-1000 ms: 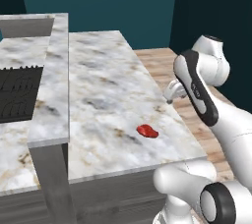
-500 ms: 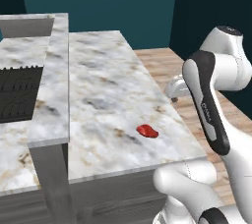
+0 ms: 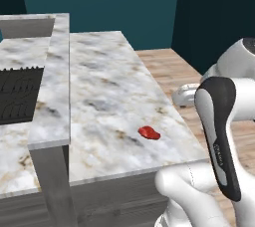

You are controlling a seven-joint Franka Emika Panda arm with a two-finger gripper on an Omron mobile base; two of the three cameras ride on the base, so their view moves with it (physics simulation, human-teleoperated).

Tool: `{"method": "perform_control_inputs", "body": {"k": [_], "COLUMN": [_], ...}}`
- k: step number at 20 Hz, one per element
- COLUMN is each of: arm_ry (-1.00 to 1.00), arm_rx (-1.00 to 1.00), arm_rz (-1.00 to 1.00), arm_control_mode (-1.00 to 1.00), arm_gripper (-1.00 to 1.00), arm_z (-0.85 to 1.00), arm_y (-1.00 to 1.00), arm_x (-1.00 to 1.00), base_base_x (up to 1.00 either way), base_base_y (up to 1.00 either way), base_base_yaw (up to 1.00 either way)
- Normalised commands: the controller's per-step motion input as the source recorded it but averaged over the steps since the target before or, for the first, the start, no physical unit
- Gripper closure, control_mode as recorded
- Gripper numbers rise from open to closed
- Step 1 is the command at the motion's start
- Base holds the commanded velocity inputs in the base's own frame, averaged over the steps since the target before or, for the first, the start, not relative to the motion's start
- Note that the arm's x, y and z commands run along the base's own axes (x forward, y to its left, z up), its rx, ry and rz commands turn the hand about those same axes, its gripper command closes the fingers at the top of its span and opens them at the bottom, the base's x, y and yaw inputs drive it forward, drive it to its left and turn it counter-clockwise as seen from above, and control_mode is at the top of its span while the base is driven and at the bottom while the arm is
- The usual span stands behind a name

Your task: Open the fridge, remove the apple, tomato, and steak, and place them on any counter.

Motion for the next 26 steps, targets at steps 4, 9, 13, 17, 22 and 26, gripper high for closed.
{"method": "perform_control_inputs", "body": {"k": [4, 9, 13, 17, 22, 26], "arm_ry": [-0.11, 0.01, 0.06, 0.0, 0.0, 0.0], "arm_rx": [0.0, 0.0, 0.0, 0.0, 0.0, 0.0], "arm_rz": [-0.03, 0.0, 0.0, 0.0, 0.0, 0.0], "arm_control_mode": [-1.0, -1.0, 1.0, 1.0, 1.0, 1.0], "arm_gripper": [-1.0, -1.0, -1.0, -1.0, -1.0, -1.0], "arm_z": [0.4, 0.21, 0.0, 0.0, 0.0, 0.0], "arm_y": [0.0, 0.0, 0.0, 0.0, 0.0, 0.0], "arm_x": [-0.36, -0.09, 0.0, 0.0, 0.0, 0.0], "base_base_x": [0.0, 0.0, 0.0, -0.02, -0.7, -0.7], "base_base_y": [0.0, 0.0, 0.0, -0.03, -0.57, -0.65], "base_base_yaw": [0.0, 0.0, 0.0, -0.01, -0.13, -0.16]}}
